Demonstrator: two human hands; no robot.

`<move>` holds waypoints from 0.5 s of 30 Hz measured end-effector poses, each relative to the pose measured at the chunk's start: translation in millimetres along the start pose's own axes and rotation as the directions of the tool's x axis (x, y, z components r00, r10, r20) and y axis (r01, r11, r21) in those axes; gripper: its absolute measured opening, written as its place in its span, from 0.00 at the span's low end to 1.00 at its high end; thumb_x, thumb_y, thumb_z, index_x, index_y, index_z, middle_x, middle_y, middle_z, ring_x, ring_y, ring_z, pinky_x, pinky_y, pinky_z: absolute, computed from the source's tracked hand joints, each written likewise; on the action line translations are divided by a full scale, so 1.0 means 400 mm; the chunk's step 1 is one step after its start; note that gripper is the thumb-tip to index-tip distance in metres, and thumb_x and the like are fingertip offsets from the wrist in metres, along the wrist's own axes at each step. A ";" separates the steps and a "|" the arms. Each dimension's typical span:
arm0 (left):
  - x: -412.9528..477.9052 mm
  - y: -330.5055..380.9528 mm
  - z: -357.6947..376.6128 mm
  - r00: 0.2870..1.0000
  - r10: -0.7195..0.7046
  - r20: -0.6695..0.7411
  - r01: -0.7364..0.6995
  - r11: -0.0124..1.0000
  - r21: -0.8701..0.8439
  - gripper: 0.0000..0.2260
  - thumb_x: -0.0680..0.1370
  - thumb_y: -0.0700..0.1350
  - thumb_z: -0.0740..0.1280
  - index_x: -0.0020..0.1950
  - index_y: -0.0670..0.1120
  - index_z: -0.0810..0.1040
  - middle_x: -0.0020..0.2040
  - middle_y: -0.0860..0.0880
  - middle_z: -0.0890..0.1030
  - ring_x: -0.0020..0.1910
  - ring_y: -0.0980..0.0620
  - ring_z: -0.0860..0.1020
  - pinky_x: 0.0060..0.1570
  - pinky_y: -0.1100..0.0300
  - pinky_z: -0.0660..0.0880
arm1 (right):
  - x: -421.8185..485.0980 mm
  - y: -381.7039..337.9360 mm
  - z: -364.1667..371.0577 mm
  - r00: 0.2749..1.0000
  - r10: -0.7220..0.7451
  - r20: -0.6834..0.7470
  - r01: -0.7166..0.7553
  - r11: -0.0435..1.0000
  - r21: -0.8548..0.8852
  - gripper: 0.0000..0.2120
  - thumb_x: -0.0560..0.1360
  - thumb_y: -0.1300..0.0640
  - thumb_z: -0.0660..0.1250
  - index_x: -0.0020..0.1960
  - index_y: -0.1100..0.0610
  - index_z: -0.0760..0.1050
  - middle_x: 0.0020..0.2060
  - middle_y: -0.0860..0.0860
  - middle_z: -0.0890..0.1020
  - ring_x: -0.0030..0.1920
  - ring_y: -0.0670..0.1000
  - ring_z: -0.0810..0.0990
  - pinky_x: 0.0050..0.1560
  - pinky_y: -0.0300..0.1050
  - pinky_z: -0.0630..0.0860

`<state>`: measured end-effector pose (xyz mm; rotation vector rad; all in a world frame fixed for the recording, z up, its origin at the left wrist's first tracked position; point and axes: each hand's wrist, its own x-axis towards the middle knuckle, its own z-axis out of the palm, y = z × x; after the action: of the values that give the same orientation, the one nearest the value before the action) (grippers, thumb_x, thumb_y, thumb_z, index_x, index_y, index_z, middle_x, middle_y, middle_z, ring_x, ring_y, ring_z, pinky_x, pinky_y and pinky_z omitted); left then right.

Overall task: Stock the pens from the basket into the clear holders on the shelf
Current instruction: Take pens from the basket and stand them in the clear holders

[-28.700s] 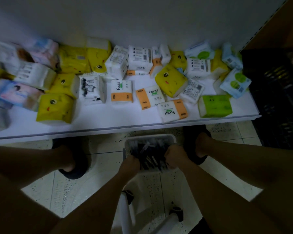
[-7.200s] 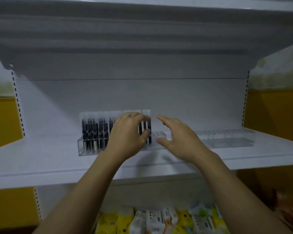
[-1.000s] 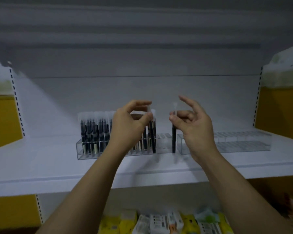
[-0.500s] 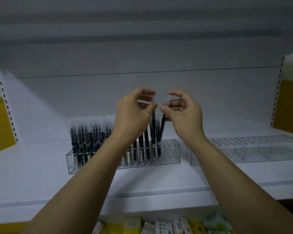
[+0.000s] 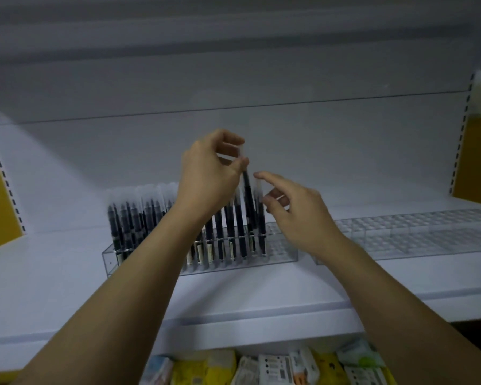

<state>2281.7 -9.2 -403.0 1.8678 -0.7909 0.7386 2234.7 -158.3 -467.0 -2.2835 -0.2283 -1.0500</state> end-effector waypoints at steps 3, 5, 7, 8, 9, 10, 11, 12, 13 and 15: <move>-0.002 -0.003 0.001 0.999 -0.028 0.031 0.028 1.000 0.000 0.08 0.75 0.44 0.71 0.52 0.53 0.78 0.46 0.57 0.80 0.42 0.61 0.81 0.42 0.63 0.79 | -0.017 0.009 -0.007 0.993 0.003 0.121 0.008 0.996 -0.090 0.27 0.81 0.57 0.60 0.73 0.35 0.58 0.42 0.47 0.81 0.41 0.50 0.80 0.47 0.49 0.80; -0.017 -0.001 0.014 0.996 -0.050 0.076 0.051 0.999 -0.008 0.07 0.74 0.43 0.72 0.51 0.51 0.79 0.44 0.56 0.81 0.42 0.59 0.81 0.43 0.62 0.80 | -0.025 0.015 -0.012 0.992 -0.002 0.128 0.018 0.992 -0.122 0.30 0.80 0.59 0.60 0.73 0.34 0.54 0.39 0.50 0.82 0.39 0.52 0.80 0.45 0.52 0.80; -0.030 -0.002 0.027 0.993 -0.036 0.112 0.030 0.998 0.055 0.06 0.74 0.44 0.72 0.51 0.50 0.80 0.44 0.57 0.80 0.44 0.60 0.80 0.46 0.62 0.79 | -0.029 0.018 -0.011 0.993 -0.007 0.122 0.022 0.991 -0.129 0.31 0.79 0.60 0.59 0.74 0.35 0.53 0.40 0.50 0.82 0.38 0.51 0.80 0.44 0.50 0.79; -0.036 -0.004 0.033 0.993 -0.034 0.109 0.025 0.996 0.082 0.06 0.75 0.44 0.72 0.51 0.51 0.79 0.44 0.58 0.79 0.45 0.60 0.79 0.47 0.61 0.78 | -0.030 0.016 -0.009 0.993 -0.009 0.121 0.025 0.990 -0.136 0.32 0.79 0.60 0.60 0.74 0.35 0.53 0.41 0.49 0.82 0.37 0.50 0.80 0.43 0.48 0.78; -0.039 -0.007 0.037 0.995 -0.040 0.092 0.030 0.994 0.106 0.06 0.75 0.46 0.71 0.51 0.52 0.79 0.46 0.59 0.78 0.47 0.57 0.79 0.50 0.58 0.77 | -0.031 0.014 -0.005 0.993 -0.010 0.120 0.027 0.989 -0.144 0.32 0.79 0.60 0.60 0.74 0.35 0.52 0.41 0.48 0.82 0.37 0.48 0.79 0.42 0.46 0.77; -0.041 -0.011 0.040 0.996 -0.048 0.069 0.038 0.989 0.140 0.06 0.75 0.47 0.71 0.50 0.53 0.79 0.48 0.58 0.78 0.51 0.54 0.79 0.54 0.53 0.76 | -0.033 0.013 -0.003 0.993 -0.008 0.117 0.025 0.989 -0.147 0.32 0.79 0.59 0.60 0.74 0.34 0.51 0.42 0.46 0.81 0.37 0.47 0.79 0.42 0.44 0.76; -0.042 -0.014 0.041 0.997 -0.060 0.056 0.049 0.981 0.188 0.05 0.74 0.49 0.71 0.49 0.54 0.79 0.51 0.57 0.78 0.55 0.50 0.78 0.59 0.48 0.74 | -0.034 0.013 -0.001 0.993 -0.002 0.114 0.018 0.990 -0.140 0.33 0.79 0.59 0.60 0.74 0.34 0.51 0.42 0.45 0.80 0.38 0.47 0.79 0.42 0.43 0.76; -0.044 -0.016 0.042 0.996 -0.072 0.053 0.057 0.970 0.238 0.05 0.74 0.50 0.71 0.48 0.54 0.79 0.54 0.55 0.78 0.59 0.48 0.76 0.63 0.45 0.71 | -0.033 0.015 -0.001 0.994 0.006 0.110 0.009 0.991 -0.130 0.33 0.79 0.59 0.61 0.73 0.33 0.51 0.43 0.44 0.80 0.40 0.47 0.79 0.43 0.44 0.76; -0.047 -0.017 0.043 0.996 -0.078 0.052 0.061 0.961 0.269 0.05 0.74 0.51 0.71 0.48 0.54 0.79 0.57 0.53 0.78 0.62 0.48 0.74 0.66 0.44 0.68 | -0.032 0.017 -0.001 0.994 0.015 0.107 -0.001 0.992 -0.124 0.33 0.79 0.59 0.61 0.73 0.32 0.51 0.44 0.43 0.79 0.41 0.47 0.79 0.44 0.45 0.76; -0.047 -0.025 0.044 0.997 -0.068 0.046 0.052 0.953 0.298 0.05 0.74 0.52 0.71 0.48 0.54 0.80 0.58 0.52 0.78 0.63 0.48 0.73 0.67 0.44 0.66 | -0.029 0.020 -0.002 0.993 0.027 0.119 -0.012 0.992 -0.127 0.33 0.79 0.59 0.61 0.73 0.32 0.51 0.45 0.43 0.79 0.42 0.48 0.79 0.46 0.46 0.77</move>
<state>2280.5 -17.8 -429.1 2.1804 -0.6828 0.8045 2229.5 -164.0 -478.6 -2.4610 -0.1931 -0.9422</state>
